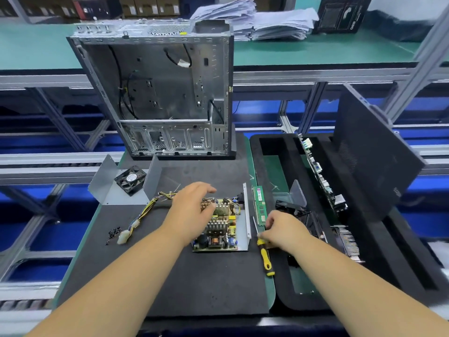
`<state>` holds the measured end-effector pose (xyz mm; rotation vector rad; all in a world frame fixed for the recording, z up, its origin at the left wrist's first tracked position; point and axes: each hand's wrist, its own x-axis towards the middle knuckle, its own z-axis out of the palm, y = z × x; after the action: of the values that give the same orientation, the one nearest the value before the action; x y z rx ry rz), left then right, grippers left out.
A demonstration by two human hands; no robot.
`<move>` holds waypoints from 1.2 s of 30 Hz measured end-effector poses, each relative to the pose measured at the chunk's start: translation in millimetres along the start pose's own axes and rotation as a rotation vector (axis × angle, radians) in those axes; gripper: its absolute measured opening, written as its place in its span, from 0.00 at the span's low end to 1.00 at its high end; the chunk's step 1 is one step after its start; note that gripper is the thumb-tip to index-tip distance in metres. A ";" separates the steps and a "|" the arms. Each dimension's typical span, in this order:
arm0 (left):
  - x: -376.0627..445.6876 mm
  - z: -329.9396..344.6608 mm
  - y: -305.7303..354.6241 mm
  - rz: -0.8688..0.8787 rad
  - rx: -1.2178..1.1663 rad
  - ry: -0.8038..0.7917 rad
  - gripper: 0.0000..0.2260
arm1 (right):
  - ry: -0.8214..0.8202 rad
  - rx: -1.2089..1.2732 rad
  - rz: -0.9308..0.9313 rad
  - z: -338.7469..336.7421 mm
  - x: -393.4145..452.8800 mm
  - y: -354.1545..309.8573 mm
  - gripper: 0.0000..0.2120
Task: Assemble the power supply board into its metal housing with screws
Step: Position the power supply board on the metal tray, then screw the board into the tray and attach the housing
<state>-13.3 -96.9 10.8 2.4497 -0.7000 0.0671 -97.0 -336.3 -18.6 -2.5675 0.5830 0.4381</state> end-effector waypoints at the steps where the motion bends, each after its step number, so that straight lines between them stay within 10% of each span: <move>1: -2.4 1.2 2.4 -0.004 0.003 0.003 0.13 | -0.005 -0.009 -0.003 2.8 -1.4 -0.1 0.16; 17: -32.9 6.9 31.5 -0.111 -0.022 0.089 0.12 | 0.058 0.224 -0.122 -6.2 4.9 -2.4 0.08; 29: -12.4 -28.1 71.8 -0.476 -0.739 0.312 0.05 | 0.047 0.222 -0.799 -82.4 -33.3 -79.5 0.10; 36: -29.2 -72.6 27.0 -0.590 -0.948 0.441 0.06 | -0.046 0.192 -0.896 -62.6 -32.6 -142.8 0.11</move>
<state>-44.2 -61.9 79.3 1.5427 0.1946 0.0293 -45.1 -243.2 99.8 -2.3220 -0.5240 0.1099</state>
